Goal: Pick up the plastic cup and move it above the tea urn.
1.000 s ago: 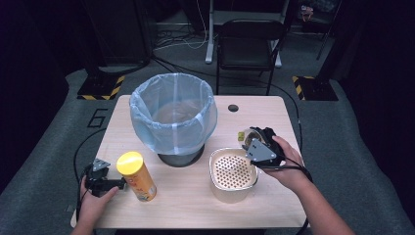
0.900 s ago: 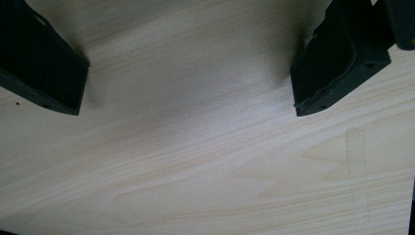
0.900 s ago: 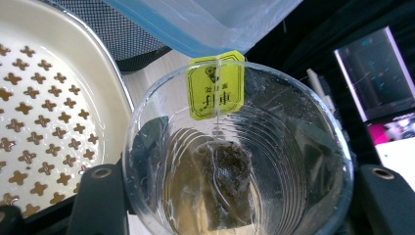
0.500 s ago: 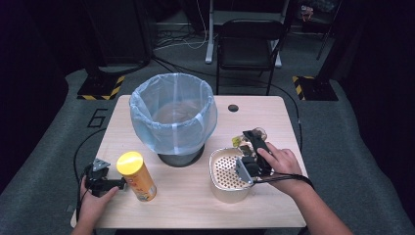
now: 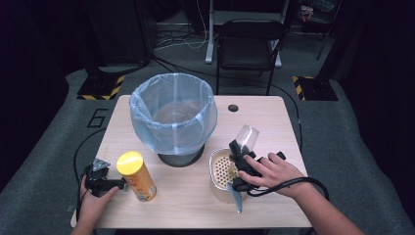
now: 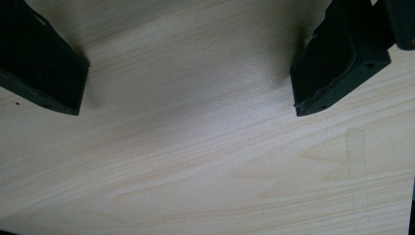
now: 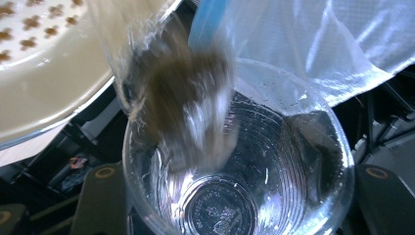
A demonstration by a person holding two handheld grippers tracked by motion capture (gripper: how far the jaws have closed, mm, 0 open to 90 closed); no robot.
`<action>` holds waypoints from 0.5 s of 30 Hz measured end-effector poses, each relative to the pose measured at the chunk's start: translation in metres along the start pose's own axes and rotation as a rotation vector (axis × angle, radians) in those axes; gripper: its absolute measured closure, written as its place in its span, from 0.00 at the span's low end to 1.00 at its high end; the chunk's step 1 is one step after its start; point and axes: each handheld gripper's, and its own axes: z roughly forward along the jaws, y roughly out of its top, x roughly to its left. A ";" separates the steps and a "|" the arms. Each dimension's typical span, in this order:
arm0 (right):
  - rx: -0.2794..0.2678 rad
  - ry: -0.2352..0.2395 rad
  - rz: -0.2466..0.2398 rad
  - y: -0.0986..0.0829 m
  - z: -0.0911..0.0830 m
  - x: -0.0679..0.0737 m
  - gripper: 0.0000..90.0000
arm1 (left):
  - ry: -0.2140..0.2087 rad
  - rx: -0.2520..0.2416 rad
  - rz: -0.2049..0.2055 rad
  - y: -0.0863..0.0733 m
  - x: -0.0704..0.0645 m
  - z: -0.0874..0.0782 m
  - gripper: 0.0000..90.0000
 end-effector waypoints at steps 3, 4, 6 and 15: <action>-0.001 -0.008 0.048 0.001 0.000 0.001 0.41 | -0.001 0.001 -0.002 0.000 0.000 0.000 0.00; -0.002 -0.003 0.039 0.001 0.001 0.000 0.41 | -0.003 0.000 -0.004 0.000 0.000 0.000 0.00; -0.022 0.007 -0.006 -0.001 0.003 -0.003 0.41 | -0.004 0.000 -0.009 0.000 -0.001 0.000 0.00; -0.010 0.041 -0.030 -0.006 -0.003 -0.007 0.41 | -0.001 -0.001 -0.004 0.000 0.000 0.000 0.00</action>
